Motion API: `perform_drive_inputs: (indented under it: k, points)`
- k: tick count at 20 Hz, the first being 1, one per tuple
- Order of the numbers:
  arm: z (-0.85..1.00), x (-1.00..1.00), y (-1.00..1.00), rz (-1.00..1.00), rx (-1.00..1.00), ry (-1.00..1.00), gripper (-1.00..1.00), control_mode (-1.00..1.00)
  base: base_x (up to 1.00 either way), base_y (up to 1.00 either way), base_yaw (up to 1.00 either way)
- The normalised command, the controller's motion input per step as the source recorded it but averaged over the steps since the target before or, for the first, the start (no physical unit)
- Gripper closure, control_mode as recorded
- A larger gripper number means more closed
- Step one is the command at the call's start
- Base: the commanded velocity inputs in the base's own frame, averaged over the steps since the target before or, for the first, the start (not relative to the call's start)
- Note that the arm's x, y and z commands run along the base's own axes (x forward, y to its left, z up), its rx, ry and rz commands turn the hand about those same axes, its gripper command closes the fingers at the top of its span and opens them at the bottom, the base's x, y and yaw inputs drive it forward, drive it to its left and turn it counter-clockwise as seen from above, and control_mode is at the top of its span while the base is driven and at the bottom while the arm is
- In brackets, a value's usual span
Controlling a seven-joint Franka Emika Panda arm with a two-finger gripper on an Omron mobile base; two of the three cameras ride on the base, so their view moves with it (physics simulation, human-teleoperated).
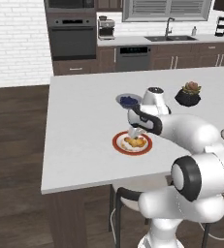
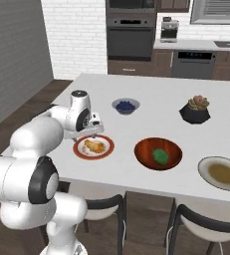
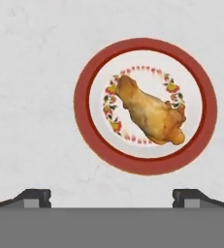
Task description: Pick the chicken drumstick and broccoli from their plates and place them in the bowl. Then put the bowl in the fridge.
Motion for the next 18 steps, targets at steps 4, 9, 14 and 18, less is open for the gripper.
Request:
perform_drive_inputs:
  k: [4, 9, 14, 18]
  points:
    - [-0.15, 0.39, 0.31, 0.46, -0.21, 0.24, -1.00, -1.00, 0.00, 0.00, 0.00]
    - [-0.08, 0.23, 0.05, 0.19, -0.07, 0.12, -1.00, -1.00, 0.00, 0.00, 0.00]
    - [-0.45, 0.16, -0.30, 0.17, -0.01, 0.06, -1.00, -1.00, 0.00, 0.00, 0.00]
    - [-0.43, 0.00, -0.13, 0.13, 0.00, 0.01, -1.00, -1.00, 0.00, 0.00, 0.00]
